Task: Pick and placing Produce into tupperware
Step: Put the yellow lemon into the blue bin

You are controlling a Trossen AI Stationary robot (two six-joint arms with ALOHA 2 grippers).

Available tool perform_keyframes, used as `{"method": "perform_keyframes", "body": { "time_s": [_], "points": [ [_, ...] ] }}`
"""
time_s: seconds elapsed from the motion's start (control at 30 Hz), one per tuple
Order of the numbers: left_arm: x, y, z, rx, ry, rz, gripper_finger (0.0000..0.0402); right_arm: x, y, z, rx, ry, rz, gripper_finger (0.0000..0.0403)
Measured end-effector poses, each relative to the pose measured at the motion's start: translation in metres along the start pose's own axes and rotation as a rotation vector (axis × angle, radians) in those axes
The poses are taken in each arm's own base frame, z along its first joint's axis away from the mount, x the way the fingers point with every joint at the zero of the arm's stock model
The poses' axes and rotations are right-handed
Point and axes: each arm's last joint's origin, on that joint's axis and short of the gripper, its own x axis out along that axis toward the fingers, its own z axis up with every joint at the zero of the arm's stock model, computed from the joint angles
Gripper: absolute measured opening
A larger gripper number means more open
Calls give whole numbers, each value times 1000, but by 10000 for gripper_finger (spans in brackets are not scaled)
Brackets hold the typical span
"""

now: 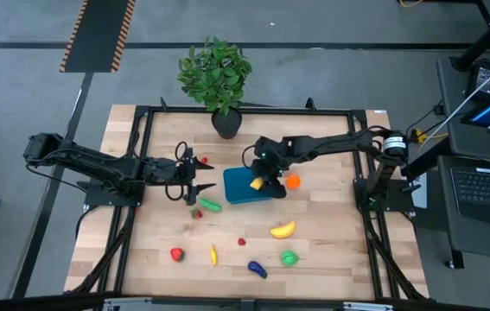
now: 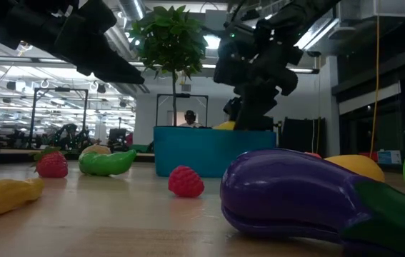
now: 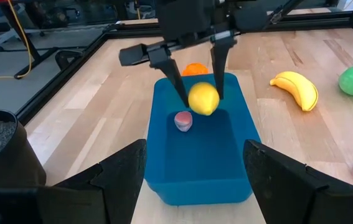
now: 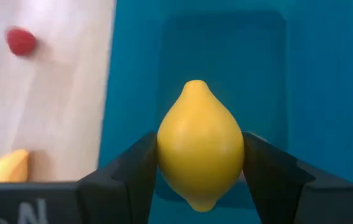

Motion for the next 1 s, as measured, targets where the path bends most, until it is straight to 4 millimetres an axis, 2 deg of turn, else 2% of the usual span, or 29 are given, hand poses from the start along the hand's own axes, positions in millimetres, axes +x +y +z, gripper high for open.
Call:
{"method": "perform_keyframes", "body": {
  "time_s": [1.0],
  "points": [
    [0,0,-2,2,19,0,261,11,23,0,41,61,20,205]
  ]
}}
